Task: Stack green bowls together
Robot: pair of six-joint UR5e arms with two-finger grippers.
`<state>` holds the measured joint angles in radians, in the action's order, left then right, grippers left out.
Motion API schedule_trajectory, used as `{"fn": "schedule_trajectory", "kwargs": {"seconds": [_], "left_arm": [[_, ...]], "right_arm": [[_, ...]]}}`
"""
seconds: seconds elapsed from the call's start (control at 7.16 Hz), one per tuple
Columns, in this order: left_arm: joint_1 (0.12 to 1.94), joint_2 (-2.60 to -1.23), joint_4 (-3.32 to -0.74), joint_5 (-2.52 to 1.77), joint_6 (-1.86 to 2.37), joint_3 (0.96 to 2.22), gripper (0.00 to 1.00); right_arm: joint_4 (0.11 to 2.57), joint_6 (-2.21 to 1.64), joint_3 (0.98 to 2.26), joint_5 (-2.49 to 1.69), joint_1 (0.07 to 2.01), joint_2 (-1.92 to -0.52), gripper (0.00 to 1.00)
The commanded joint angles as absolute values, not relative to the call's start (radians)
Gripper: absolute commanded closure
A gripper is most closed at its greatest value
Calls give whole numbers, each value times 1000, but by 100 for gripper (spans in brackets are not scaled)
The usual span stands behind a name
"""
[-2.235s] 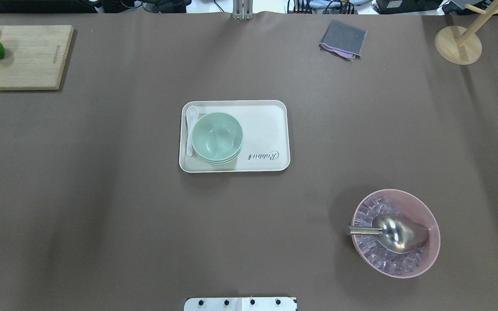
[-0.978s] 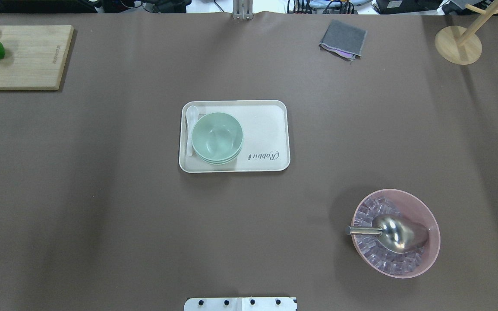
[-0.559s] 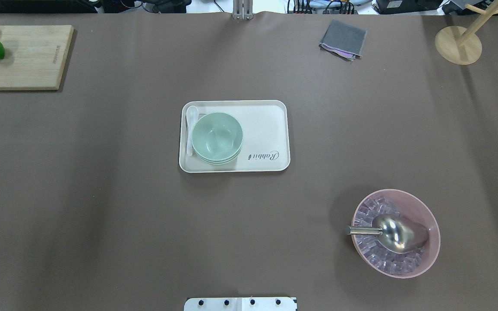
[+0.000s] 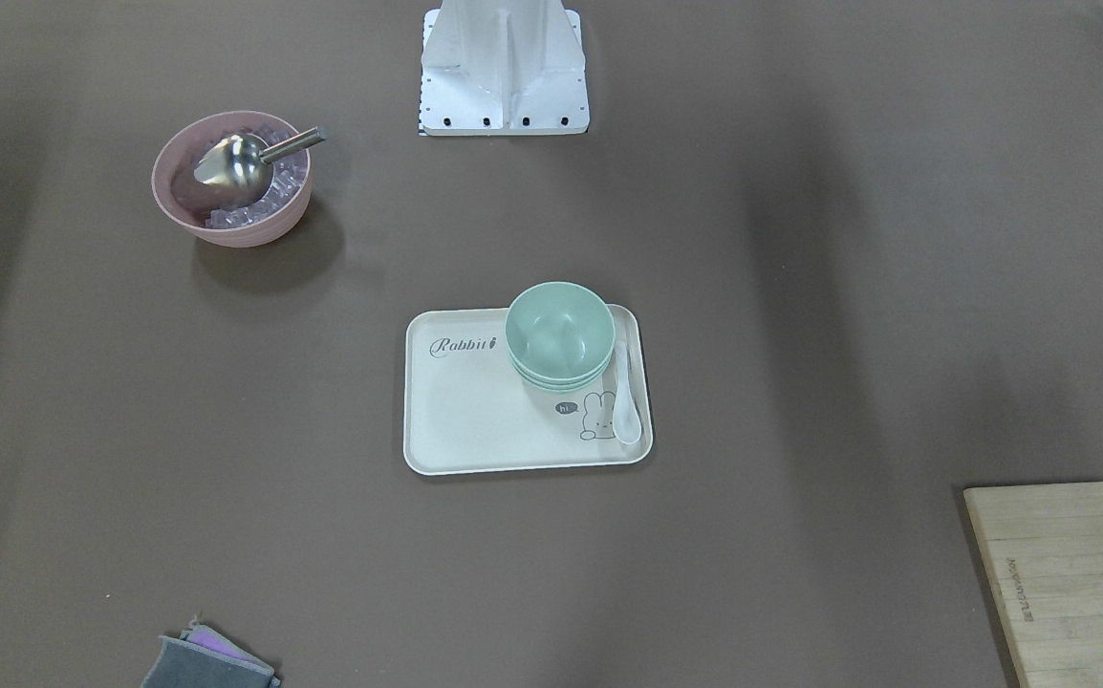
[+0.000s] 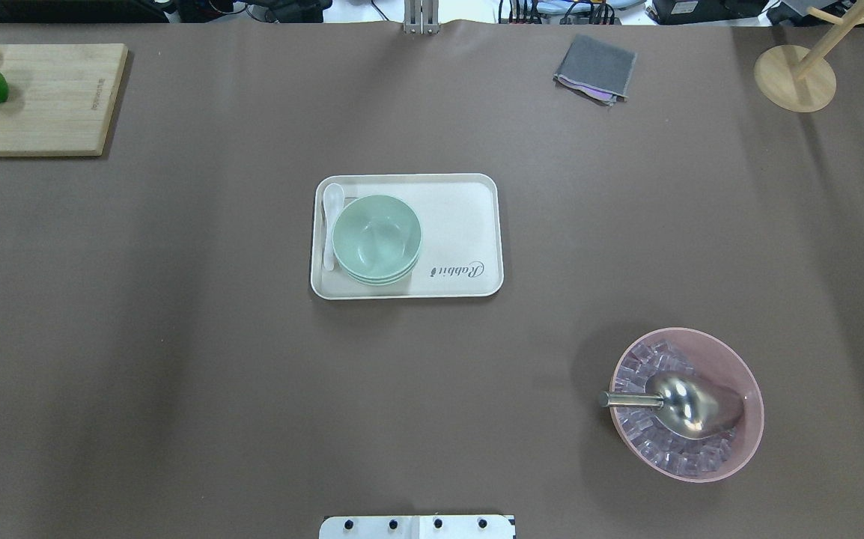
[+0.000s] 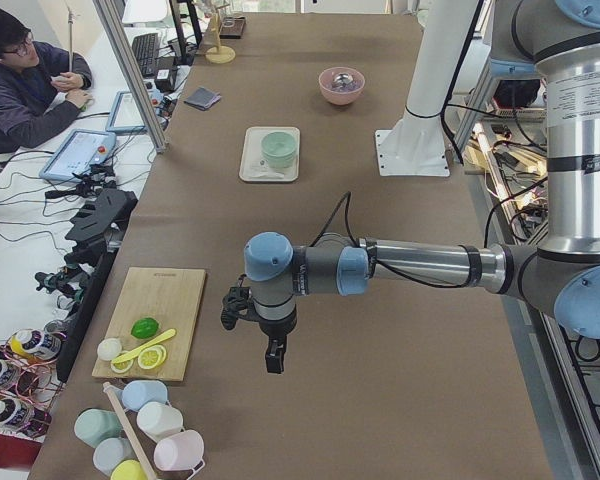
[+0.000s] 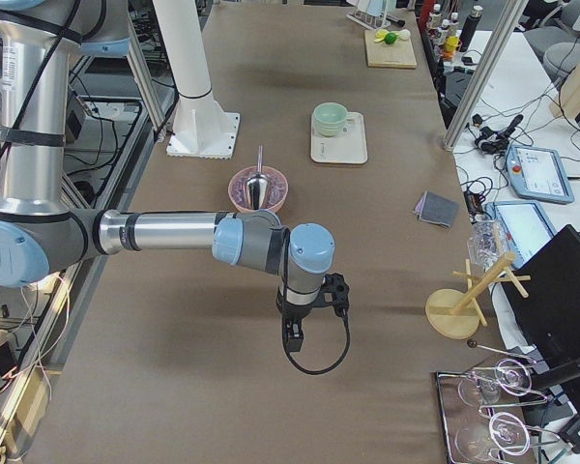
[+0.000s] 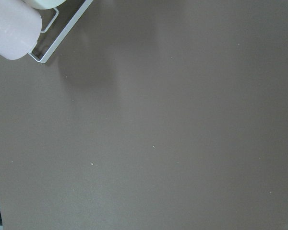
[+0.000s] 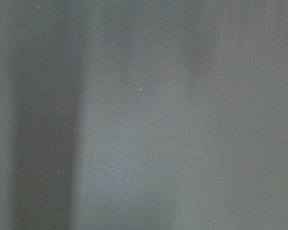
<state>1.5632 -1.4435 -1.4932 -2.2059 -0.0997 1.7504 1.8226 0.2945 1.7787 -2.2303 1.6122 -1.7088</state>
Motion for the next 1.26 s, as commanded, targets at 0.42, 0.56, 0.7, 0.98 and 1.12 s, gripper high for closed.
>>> {"fn": "schedule_trajectory", "kwargs": {"seconds": [0.42, 0.56, 0.7, 0.98, 1.12], "left_arm": [[1563, -1445, -1493, -2206, -100, 1753, 2], [1563, -1445, -1493, -2206, -101, 1753, 2], [1563, -1445, -1494, -2206, -100, 1753, 2], [1563, -1445, -1493, -2206, -101, 1761, 2], [1563, -1445, -1493, -2204, -100, 1761, 2]], "right_arm": [[1822, 296, 1779, -2240, 1612, -1709, 0], [1822, 296, 1781, -2240, 1612, -1709, 0], [1822, 296, 1782, -2240, 1612, -1707, 0], [1822, 301, 1789, -2273, 1614, -1707, 0], [1822, 301, 1789, -2275, 1614, -1707, 0]]}}
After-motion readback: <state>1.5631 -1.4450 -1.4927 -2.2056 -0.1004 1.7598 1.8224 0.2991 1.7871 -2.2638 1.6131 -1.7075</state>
